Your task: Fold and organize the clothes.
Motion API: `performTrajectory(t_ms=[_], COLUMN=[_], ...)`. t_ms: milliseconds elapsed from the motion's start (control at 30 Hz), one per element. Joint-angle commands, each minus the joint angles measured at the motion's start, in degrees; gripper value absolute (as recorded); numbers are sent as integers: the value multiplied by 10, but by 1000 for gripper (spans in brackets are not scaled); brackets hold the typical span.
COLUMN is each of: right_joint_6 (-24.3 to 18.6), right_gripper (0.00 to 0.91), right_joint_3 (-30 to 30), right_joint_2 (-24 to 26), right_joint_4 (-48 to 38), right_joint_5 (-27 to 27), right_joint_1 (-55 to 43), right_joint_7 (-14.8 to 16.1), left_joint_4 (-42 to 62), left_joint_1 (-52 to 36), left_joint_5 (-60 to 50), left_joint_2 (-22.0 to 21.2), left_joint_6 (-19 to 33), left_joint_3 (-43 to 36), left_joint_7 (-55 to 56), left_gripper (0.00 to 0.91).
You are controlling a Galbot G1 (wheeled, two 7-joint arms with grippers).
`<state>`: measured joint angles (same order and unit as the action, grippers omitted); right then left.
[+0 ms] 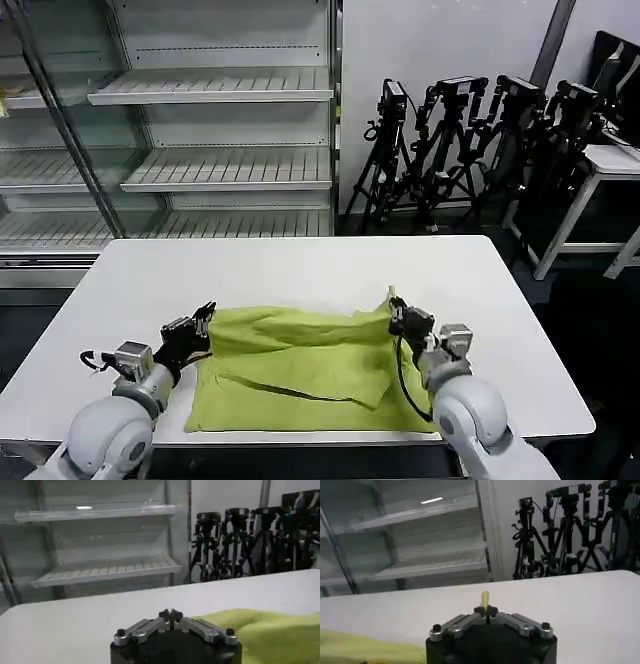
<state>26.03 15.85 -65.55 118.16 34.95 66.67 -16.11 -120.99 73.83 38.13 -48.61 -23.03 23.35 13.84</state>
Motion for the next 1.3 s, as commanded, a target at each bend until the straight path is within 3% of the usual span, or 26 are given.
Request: performTrajectory(t_ms=[33, 600, 633, 667, 700, 867, 967, 1300], right_joint_6=[-9, -24, -21, -16, -10, 2, -25, -40], right_gripper=[0, 10, 242, 907, 907, 907, 907, 907], right_joint_3=[42, 63, 59, 54, 50, 48, 55, 97], right_joint_2=[7, -18, -18, -20, -21, -24, -24, -33], right_joint_4=[41, 45, 45, 45, 46, 56, 67, 137], right_joint_5=[-22, -90, -93, -101, -105, -141, -188, -203], right_joint_1=[86, 169, 170, 170, 171, 176, 188, 235], right_joint_7=[22, 60, 61, 63, 61, 57, 56, 41], left_joint_4=[-27, -34, -33, -32, -32, -43, -60, -91], left_joint_1=[57, 147, 145, 139, 134, 133, 137, 151], left_joint_5=[-31, -137, -137, -141, -145, -154, -144, -93], left_joint_2=[2, -15, -17, -21, -25, -32, -37, -113], left_joint_6=[4, 10, 9, 2, 0, -8, -6, 4], left_joint_3=[19, 22, 19, 13, 10, 8, 14, 31], left_joint_7=[-11, -47, -47, -46, -46, -43, -37, 58], left_gripper=[20, 20, 40, 484, 907, 907, 907, 907])
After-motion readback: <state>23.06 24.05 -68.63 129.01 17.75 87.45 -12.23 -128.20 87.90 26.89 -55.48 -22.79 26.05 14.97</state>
